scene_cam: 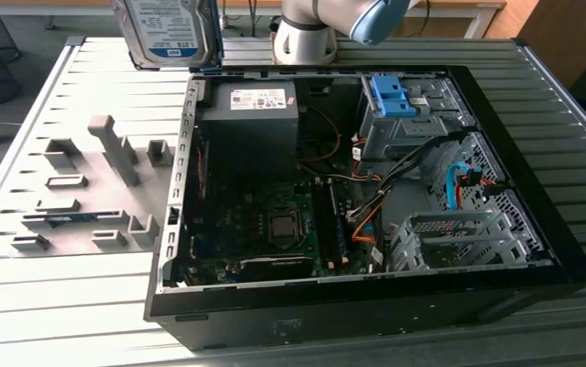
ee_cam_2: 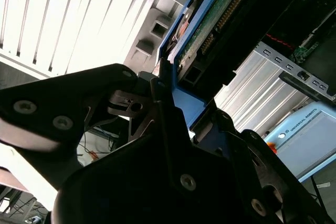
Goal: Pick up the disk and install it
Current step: 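Pick up the disk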
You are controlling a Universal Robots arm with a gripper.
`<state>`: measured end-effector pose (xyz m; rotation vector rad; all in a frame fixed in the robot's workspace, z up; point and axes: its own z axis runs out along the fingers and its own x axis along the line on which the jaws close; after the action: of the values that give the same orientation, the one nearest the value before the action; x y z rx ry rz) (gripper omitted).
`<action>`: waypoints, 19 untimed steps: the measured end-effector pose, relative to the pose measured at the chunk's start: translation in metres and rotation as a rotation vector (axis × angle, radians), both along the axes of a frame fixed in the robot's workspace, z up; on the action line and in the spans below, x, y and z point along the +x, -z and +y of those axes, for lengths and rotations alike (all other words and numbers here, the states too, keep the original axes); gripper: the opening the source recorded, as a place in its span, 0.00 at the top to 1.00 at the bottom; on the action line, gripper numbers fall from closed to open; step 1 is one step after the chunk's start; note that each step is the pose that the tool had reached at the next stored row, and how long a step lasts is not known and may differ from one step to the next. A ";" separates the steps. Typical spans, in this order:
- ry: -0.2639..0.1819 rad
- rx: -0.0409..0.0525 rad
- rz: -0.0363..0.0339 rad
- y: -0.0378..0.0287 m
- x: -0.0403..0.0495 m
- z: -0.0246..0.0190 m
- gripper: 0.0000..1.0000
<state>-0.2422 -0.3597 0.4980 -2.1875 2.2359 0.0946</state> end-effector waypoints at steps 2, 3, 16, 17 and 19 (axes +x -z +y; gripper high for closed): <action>0.000 0.0000 0.0000 0.0000 0.0000 0.0000 0.64; 0.000 0.0000 0.0000 0.0000 0.0000 0.0000 0.64; 0.000 -0.0001 0.0001 0.0000 0.0002 0.0000 0.64; 0.000 -0.0001 0.0001 0.0000 0.0002 0.0000 0.64; 0.000 -0.0001 0.0001 0.0000 0.0008 0.0000 0.64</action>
<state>-0.2414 -0.3597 0.4980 -2.1878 2.2358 0.0947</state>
